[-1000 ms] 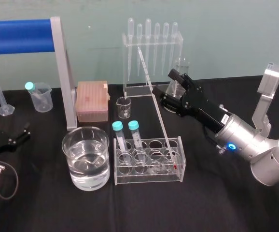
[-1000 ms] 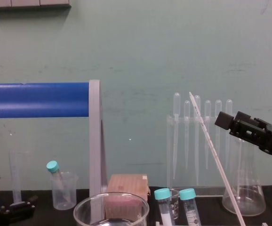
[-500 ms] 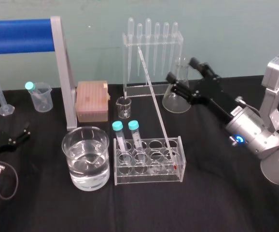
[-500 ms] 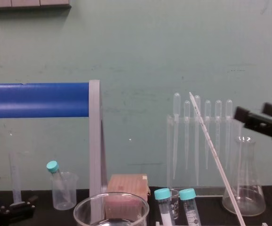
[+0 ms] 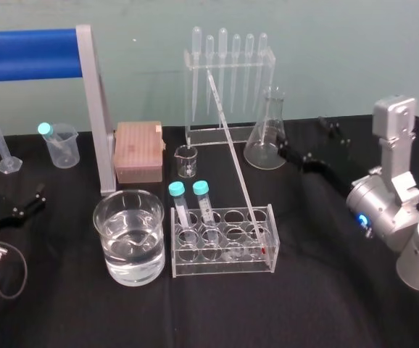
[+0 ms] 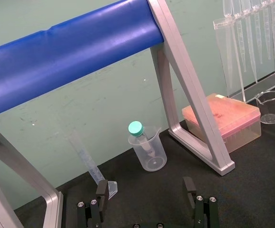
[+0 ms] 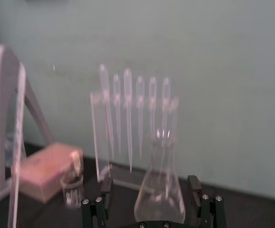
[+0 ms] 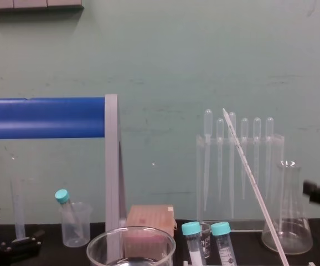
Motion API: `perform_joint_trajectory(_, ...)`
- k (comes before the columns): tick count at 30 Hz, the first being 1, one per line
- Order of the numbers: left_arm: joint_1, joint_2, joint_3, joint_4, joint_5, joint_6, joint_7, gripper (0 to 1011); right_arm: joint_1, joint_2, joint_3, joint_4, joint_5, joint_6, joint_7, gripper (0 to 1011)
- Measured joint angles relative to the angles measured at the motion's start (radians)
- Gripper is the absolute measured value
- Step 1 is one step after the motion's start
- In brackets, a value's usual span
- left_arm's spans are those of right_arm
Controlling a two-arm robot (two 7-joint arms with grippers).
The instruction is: Hold the thermometer with one hand and immerse one end into the beaker, then reinsert it into the test tube rack.
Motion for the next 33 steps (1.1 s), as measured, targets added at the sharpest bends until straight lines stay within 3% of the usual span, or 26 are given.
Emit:
perform_joint_trajectory(9, 0.0, 0.0, 0.0, 0.0, 0.0, 0.0, 0.0, 1008, 0.002, -0.029, -0.003, 0.043, -0.009, 0.05, 0.018, 1003)
perform_joint_trajectory(33, 0.0, 0.0, 0.0, 0.0, 0.0, 0.0, 0.0, 1008, 0.0, -0.028, -0.003, 0.043, -0.012, 0.051, 0.016, 1003)
